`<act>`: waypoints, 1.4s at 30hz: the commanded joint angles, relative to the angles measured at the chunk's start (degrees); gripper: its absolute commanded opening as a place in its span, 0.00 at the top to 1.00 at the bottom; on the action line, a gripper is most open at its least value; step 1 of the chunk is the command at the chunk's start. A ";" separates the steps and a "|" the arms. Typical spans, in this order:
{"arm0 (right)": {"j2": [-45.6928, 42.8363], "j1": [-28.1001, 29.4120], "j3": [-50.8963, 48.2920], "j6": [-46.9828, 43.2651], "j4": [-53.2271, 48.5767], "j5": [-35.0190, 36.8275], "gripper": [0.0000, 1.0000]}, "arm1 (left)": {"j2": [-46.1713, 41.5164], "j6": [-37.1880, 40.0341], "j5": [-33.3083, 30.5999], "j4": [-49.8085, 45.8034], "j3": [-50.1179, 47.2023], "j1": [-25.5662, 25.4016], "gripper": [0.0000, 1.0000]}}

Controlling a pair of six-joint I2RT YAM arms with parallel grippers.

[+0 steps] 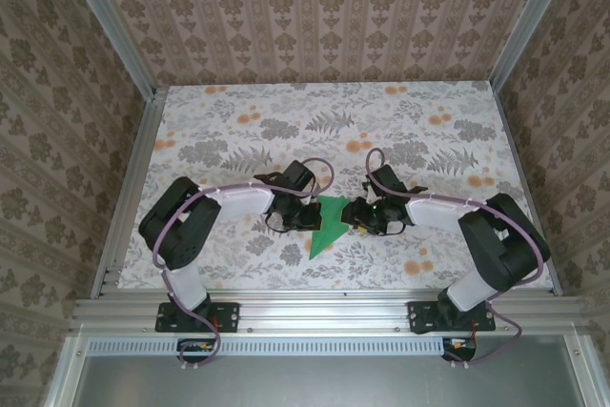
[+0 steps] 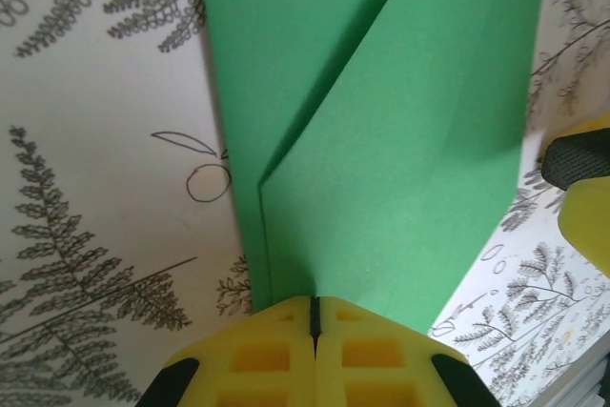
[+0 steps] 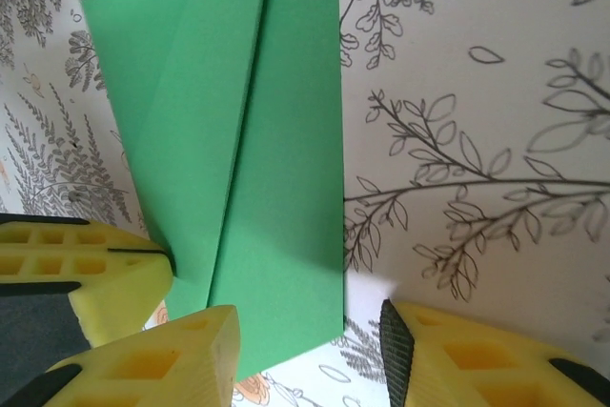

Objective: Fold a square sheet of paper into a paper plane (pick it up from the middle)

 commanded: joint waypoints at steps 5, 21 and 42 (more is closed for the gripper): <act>2.95 0.88 -0.44 2.45 4.27 -2.99 0.55 | 1.39 1.94 -0.78 -1.43 -0.90 -0.95 0.96; 2.27 1.50 -1.88 5.86 11.11 -4.91 0.55 | 1.48 1.26 0.13 -0.11 -1.25 -1.77 0.96; 3.12 1.98 -6.37 9.82 24.56 -7.14 0.62 | -0.89 -4.80 5.02 9.53 -5.38 -1.32 0.96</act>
